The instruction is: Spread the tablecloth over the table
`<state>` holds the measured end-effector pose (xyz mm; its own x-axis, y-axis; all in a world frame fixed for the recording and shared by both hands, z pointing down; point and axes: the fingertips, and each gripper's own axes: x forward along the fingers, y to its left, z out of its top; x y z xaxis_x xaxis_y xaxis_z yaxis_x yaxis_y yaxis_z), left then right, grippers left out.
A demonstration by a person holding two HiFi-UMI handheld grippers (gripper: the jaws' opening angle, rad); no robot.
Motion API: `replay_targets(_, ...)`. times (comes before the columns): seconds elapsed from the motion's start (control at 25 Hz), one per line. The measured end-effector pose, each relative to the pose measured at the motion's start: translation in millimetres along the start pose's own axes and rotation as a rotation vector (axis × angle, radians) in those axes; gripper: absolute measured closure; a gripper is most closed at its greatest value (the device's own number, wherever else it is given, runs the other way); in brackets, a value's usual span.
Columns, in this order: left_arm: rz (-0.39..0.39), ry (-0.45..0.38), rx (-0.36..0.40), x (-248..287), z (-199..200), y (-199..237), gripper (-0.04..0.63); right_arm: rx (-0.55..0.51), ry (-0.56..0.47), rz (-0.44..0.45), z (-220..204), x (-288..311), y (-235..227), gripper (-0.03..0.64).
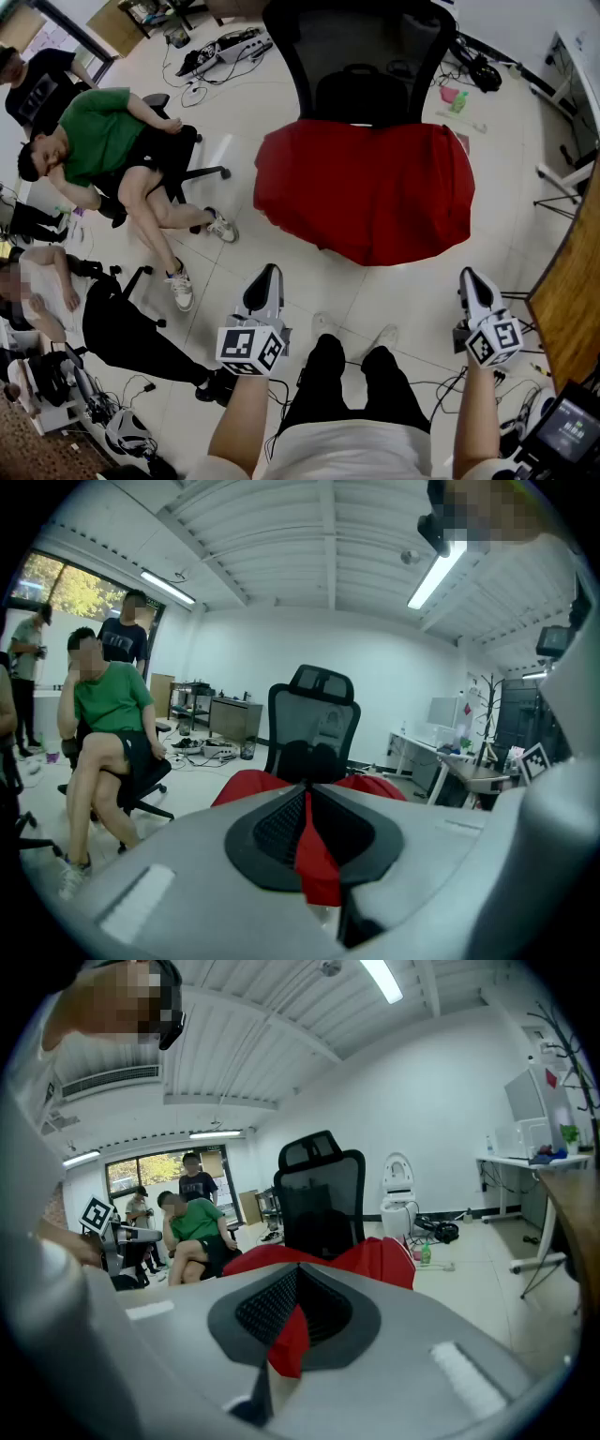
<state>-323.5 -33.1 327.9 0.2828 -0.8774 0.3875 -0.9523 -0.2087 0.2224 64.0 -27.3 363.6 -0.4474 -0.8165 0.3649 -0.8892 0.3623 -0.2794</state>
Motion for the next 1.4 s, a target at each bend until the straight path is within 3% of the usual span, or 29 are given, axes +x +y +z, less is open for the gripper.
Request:
replay_targets(0.2,0.088,-0.037,-0.001,101,-80,61,0.568,0.015,-0.013,-0.027,-81,79,-60,0.609)
replay_targets(0.32,0.122,-0.012,-0.019,127,-133,90,0.568,0.049,0.025,-0.048,-140,93,-72,0.609)
replay_targets(0.56,0.129,0.049,0.016,174,-231,115,0.567,0.065,0.079,-0.056,-238,125,-95,0.609)
replay_targets(0.84,0.106,0.038,0.037,211,-274,127,0.566,0.037,0.065,-0.041,-280,157,-104,0.609)
replay_targets(1.0,0.076,0.058,0.014,226,-289,130,0.53,0.052,0.063,-0.007,-291,165,-99,0.607)
replay_targets(1.08,0.048,0.051,-0.007,231,-291,130,0.499,0.1,0.043,0.042,-293,168,-92,0.473)
replay_targets(1.16,0.016,0.05,-0.042,236,-294,129,0.42,0.143,0.026,0.073,-292,170,-87,0.35)
replay_targets(1.28,-0.027,0.062,-0.088,248,-297,126,0.313,0.176,0.0,0.097,-285,175,-78,0.293)
replay_targets(1.4,-0.047,0.069,-0.102,261,-293,122,0.269,0.201,-0.022,0.118,-274,182,-71,0.25)
